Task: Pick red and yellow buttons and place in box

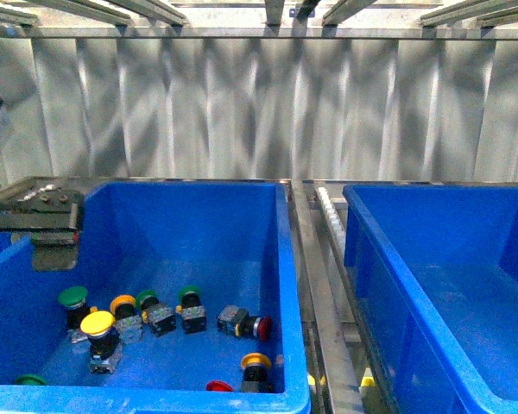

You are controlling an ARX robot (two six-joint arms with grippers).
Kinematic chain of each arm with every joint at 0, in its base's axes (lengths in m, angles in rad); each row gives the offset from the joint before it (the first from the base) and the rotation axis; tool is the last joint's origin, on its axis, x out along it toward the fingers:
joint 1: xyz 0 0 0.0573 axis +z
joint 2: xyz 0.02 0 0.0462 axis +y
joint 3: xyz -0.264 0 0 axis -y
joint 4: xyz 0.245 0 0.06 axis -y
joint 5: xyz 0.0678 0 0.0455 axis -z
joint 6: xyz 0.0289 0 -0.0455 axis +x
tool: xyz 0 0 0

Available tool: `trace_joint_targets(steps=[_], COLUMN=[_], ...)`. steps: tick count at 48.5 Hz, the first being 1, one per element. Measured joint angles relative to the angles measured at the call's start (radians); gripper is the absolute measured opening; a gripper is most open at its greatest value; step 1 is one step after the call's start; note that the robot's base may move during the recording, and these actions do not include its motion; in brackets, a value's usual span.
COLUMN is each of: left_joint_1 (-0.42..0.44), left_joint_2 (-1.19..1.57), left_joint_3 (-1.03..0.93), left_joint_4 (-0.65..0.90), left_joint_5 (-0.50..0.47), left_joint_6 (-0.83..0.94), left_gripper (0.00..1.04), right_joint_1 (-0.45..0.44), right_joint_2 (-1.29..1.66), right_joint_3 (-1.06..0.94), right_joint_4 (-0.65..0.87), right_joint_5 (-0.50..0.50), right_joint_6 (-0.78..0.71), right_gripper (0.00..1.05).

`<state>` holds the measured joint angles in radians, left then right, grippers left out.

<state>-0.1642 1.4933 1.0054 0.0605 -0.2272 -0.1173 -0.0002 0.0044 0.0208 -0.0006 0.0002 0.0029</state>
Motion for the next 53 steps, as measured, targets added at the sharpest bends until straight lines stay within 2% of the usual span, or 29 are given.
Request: trace_joint_targets(steps=[15,53], left_joint_1=[0.007,0.025], left_joint_2=[0.263,0.458], left_joint_3=[0.125,0.333], left_joint_4=[-0.041,-0.094], left_joint_5=[-0.046,-0.057], left_joint_6=[0.022,0.052], left_gripper=[0.97,0.97], right_joint_1=[0.0,0.0], right_joint_2=[0.0,0.0], right_joint_3=[0.0,0.0], right_joint_4=[0.0,0.0], right_joint_5=[0.0,0.0], right_joint_6=[0.0,0.0], right_gripper=[0.98,0.98])
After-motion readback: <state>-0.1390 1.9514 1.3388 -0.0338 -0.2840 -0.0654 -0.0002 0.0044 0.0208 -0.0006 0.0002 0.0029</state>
